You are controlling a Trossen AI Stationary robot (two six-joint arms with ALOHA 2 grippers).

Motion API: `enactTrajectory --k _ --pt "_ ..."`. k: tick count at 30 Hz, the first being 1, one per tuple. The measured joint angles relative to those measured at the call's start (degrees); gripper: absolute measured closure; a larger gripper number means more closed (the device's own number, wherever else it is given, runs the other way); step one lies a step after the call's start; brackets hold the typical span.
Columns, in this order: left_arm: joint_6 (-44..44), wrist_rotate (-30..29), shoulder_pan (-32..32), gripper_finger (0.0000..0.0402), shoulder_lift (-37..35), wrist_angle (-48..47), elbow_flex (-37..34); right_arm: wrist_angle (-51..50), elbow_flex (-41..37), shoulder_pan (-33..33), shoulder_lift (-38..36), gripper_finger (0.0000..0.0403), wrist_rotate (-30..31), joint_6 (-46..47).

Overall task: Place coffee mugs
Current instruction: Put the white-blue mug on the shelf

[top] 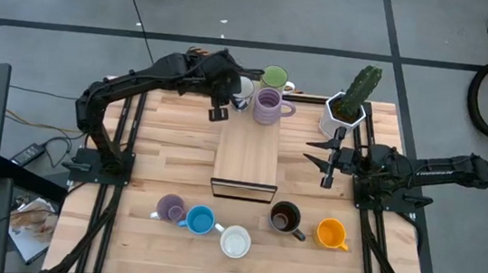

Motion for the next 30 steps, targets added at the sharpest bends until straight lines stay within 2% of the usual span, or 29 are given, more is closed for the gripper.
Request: enactTrajectory --k 5,12,18,30 --pt "0.7 1.5 0.0 0.0244 1.4 0.8 0.0 0.0 0.0 0.0 0.2 0.0245 -0.1 0.0" --pt "8.2 2.5 -0.7 0.021 2.8 3.1 -0.4 0.1 0.0 0.0 0.8 0.0245 -0.2 0.0" --pt "9.8 2.1 0.0 0.0214 4.9 3.2 -0.8 0.5 0.0 0.0 1.1 0.0245 -0.2 -0.2" --pt "10.0 1.7 3.0 0.0252 7.8 6.5 -0.8 0.6 0.0 0.0 1.2 0.0245 -0.2 -0.4"
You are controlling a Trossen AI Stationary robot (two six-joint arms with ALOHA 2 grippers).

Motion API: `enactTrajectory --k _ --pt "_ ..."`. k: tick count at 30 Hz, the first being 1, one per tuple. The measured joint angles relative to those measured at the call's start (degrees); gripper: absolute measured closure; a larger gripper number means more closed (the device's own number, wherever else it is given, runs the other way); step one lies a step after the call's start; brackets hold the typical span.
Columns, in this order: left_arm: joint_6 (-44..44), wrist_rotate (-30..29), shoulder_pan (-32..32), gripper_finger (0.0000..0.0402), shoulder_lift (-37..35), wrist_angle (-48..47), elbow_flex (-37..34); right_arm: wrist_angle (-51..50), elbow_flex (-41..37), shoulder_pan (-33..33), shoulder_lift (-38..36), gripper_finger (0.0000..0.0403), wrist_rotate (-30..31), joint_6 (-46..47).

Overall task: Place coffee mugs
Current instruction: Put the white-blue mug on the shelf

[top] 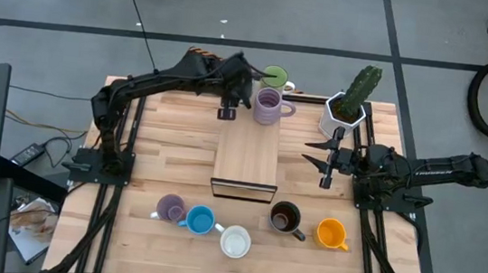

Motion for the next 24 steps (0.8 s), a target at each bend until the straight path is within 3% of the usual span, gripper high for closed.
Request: enactTrajectory --k 24 --pt "2.9 -0.3 3.3 0.0256 0.4 6.2 0.0 0.3 0.0 0.0 0.0 0.0245 0.0 0.0"
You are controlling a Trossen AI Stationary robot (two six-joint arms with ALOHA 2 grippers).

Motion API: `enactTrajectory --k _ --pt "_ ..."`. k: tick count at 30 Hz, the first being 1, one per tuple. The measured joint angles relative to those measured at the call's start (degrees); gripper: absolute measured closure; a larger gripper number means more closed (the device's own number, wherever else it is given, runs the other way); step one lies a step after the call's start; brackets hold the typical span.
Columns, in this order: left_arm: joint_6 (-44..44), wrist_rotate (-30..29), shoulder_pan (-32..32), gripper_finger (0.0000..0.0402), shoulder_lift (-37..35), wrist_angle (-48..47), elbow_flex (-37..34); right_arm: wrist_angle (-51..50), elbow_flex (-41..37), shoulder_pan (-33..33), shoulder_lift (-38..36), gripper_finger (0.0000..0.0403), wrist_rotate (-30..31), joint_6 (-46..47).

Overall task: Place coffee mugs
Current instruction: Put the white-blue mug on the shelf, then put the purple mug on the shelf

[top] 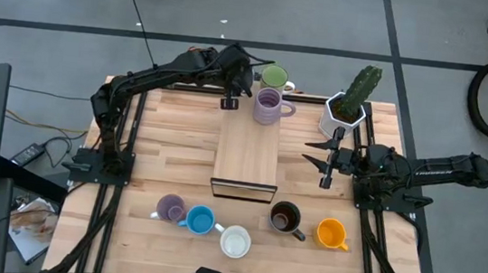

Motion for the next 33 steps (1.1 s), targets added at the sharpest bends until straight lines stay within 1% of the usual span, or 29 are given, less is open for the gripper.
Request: enactTrajectory --k 14,19,25,33 --pt "1.0 0.2 1.1 0.0254 0.0 0.8 0.0 0.0 0.0 0.0 0.0 0.0245 0.0 0.0" --pt "2.5 -1.3 1.0 0.0242 0.0 2.1 0.0 0.0 0.0 0.0 0.0 0.0245 0.0 0.0" --pt "2.5 -1.6 0.8 0.0224 0.0 2.1 0.0 -0.1 0.0 0.0 0.0 0.0245 0.0 0.0" --pt "3.5 -3.3 -1.4 0.0221 0.0 0.6 0.0 -0.1 0.0 0.0 0.0 0.0245 0.0 0.0"
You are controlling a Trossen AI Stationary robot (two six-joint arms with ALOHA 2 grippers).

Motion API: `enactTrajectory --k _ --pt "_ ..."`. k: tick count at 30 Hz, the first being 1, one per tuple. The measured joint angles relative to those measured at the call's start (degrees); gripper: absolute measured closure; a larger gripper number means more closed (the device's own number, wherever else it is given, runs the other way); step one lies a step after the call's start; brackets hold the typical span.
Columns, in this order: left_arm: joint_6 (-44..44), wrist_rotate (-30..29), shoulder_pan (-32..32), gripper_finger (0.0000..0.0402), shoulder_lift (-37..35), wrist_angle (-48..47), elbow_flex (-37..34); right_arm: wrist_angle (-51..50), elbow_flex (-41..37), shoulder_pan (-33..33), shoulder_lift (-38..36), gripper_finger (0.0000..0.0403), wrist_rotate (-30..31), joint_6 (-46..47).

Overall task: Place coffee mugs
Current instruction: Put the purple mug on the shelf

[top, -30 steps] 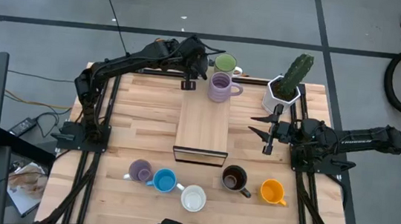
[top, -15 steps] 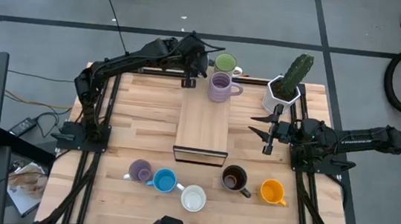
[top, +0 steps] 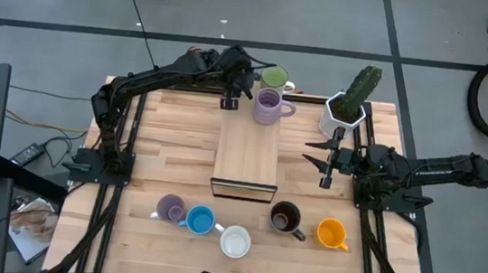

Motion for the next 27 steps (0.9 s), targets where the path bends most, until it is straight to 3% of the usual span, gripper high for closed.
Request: enactTrajectory --k 9,17,24,27 --pt "0.7 -2.8 -1.4 0.022 -0.5 0.1 0.0 0.0 0.0 0.0 0.0 0.0245 0.0 0.0" --pt "0.5 -1.4 -4.3 0.0221 -5.6 0.1 1.1 -0.3 0.0 0.0 0.0 0.0245 0.0 -0.1" --pt "-14.5 25.0 -12.0 0.0239 -10.4 -10.7 1.2 -0.5 0.0 0.0 0.0 0.0245 0.1 -0.1" --pt "-24.7 32.3 -15.8 0.0247 -11.1 -15.1 1.2 -0.5 0.0 0.0 0.0 0.0245 0.1 -0.1"
